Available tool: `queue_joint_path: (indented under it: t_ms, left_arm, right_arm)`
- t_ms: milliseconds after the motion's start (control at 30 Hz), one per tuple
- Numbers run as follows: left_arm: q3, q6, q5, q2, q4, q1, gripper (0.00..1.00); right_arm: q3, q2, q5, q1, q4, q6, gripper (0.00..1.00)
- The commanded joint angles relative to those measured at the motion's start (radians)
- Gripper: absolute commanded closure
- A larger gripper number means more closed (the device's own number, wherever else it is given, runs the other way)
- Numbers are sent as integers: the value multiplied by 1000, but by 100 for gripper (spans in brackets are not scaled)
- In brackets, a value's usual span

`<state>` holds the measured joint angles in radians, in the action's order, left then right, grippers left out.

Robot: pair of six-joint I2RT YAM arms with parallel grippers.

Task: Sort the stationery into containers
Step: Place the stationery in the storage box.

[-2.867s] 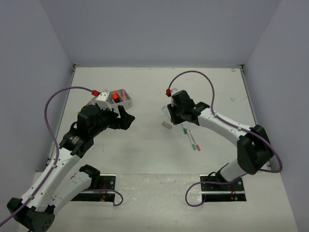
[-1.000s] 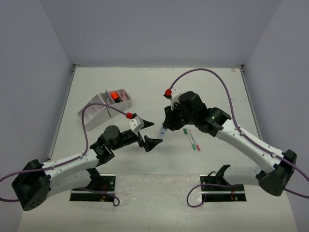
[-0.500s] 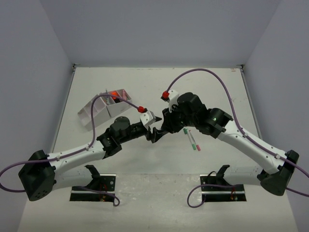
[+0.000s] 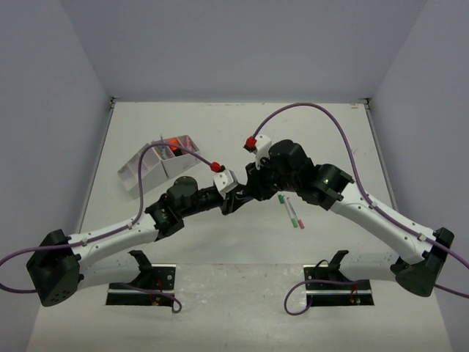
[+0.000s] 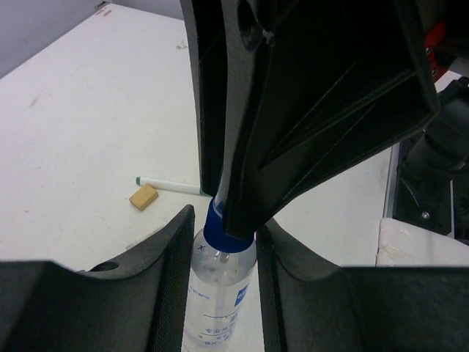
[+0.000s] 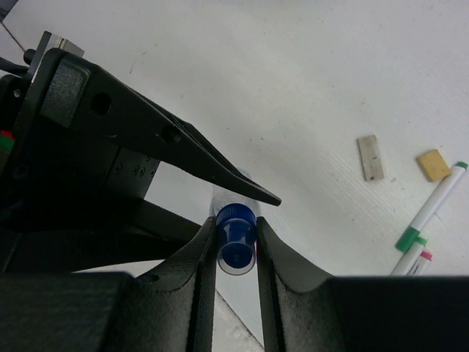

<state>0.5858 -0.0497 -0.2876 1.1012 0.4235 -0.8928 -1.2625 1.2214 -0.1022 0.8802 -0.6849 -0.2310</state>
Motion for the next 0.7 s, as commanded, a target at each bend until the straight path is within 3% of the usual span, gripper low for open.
queue_joint_path:
  t_ms: [0,33,67,100,333,433,467,533,600,667]
  left_arm:
    - [18,-23,128,-52,11,5,100]
    - [15,-26,144,-59,10,5,100]
    - [14,-34,165,-63,9,5,100]
    - [14,-39,182,-65,8,4,100]
    - [25,-71,344,-65,-12,3,100]
    - [53,-117,655,-76,-48,9,100]
    - [73,-117,660,-77,-77,9,100]
    - [136,-180,956,-67,-168,64,100]
    - [226,-290,1074,-55,-296,204,100]
    - [298,-447,1106,-45,-436,356,100]
  right_arm:
    - [-1,-46,69,3,51,-35,41]
    - [8,-55,88,3,60,-41,20]
    - [14,-64,99,3,68,-49,5]
    - [15,-71,117,3,71,-55,1]
    - [26,-106,217,-26,73,-105,1]
    - [71,-200,302,-73,86,-143,1]
    - [85,-203,312,-85,87,-145,1]
    - [127,-273,316,-115,122,-144,1]
    - [171,-319,304,-128,158,-131,1]
    - [205,-350,277,-129,184,-116,1]
